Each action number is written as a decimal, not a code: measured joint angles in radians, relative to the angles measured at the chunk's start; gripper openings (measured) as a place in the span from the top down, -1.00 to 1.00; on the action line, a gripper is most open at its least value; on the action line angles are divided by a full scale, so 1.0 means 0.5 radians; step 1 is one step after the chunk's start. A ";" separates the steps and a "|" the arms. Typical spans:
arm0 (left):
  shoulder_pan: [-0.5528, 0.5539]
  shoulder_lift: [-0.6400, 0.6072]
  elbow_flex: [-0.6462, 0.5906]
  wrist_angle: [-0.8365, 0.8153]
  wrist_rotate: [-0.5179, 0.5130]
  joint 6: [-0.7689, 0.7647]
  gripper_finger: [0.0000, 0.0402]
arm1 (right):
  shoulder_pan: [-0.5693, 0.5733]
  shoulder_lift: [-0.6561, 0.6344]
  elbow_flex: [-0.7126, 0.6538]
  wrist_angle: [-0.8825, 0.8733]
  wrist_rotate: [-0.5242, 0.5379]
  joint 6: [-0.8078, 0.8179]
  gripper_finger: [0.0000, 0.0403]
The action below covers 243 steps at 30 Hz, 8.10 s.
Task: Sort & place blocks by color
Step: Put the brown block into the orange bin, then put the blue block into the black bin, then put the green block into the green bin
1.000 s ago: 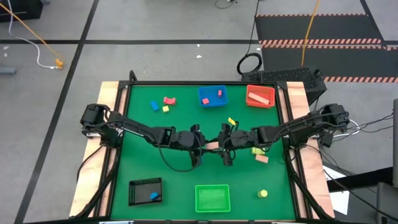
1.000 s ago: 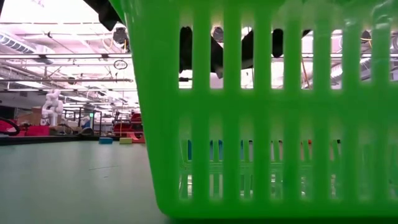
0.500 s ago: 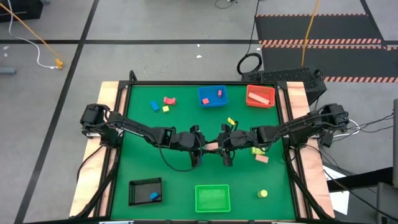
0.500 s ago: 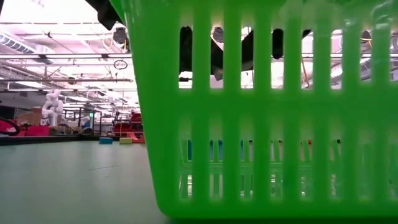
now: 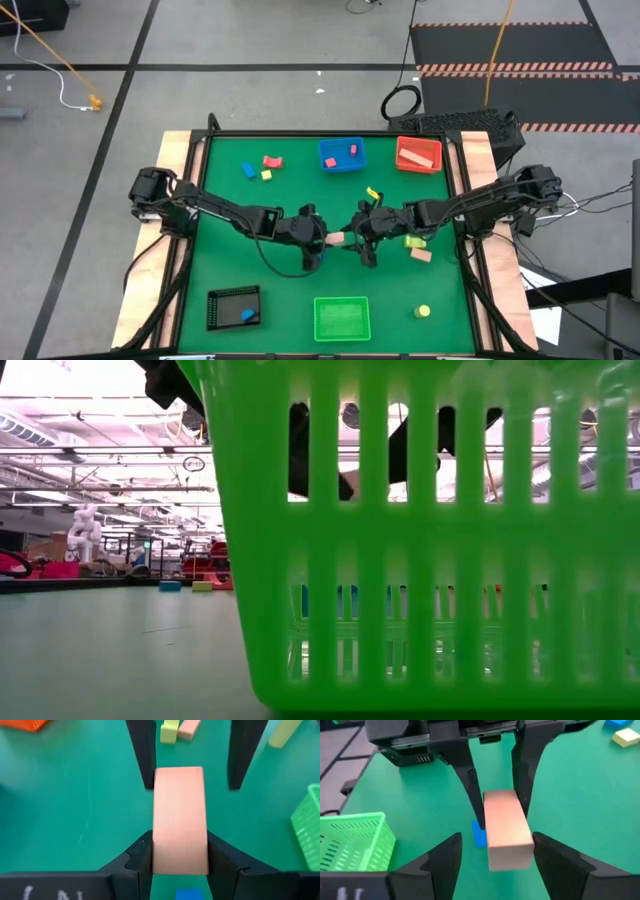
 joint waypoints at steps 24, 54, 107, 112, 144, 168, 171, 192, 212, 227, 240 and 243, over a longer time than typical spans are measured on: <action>-0.040 0.001 0.002 0.199 -0.014 -0.022 -0.21 | -0.066 -0.018 0.002 -0.080 0.001 0.143 0.43; 0.027 0.001 0.003 0.195 -0.098 -0.207 -0.17 | -1.550 -0.461 0.001 -1.493 0.987 0.318 0.37; -0.054 0.075 -0.013 -0.285 0.215 0.065 -0.18 | -0.575 -0.603 -0.270 -0.481 0.051 0.460 -0.33; -0.075 0.181 -0.018 -0.226 0.152 -0.004 -0.18 | -0.486 -0.604 -0.373 -0.284 0.051 0.509 -0.33; -0.112 0.383 -0.018 -0.129 0.017 -0.543 0.34 | -0.361 -0.603 -0.485 0.033 0.050 0.574 -0.33; -0.114 -0.007 -0.021 -0.181 -0.036 -0.366 0.34 | -0.158 -0.603 -0.484 0.158 -0.001 0.945 -0.33; -0.144 -0.097 -0.020 -0.173 -0.037 -0.366 0.34 | -0.113 -0.603 -0.484 0.224 0.001 0.921 -0.33; -1.067 -0.526 -0.019 -1.321 0.459 -1.909 0.34 | 0.022 -0.602 -0.483 -0.145 -0.006 0.929 -0.33; -1.364 -0.511 -0.018 -1.706 0.384 -2.333 0.32 | 0.282 -0.603 -0.483 -0.682 -0.003 1.042 -0.33; -0.900 -0.511 -0.018 -1.232 0.521 -1.758 0.32 | 0.224 -0.609 -0.483 -1.127 0.018 0.546 -0.33; -0.575 -0.511 -0.018 -1.044 0.278 -1.069 0.32 | 0.223 -0.608 -0.483 -1.636 0.307 0.571 -0.33; -0.520 -0.511 -0.018 -1.044 0.277 -0.962 0.32 | 0.223 -0.607 -0.483 -1.641 0.259 0.578 -0.33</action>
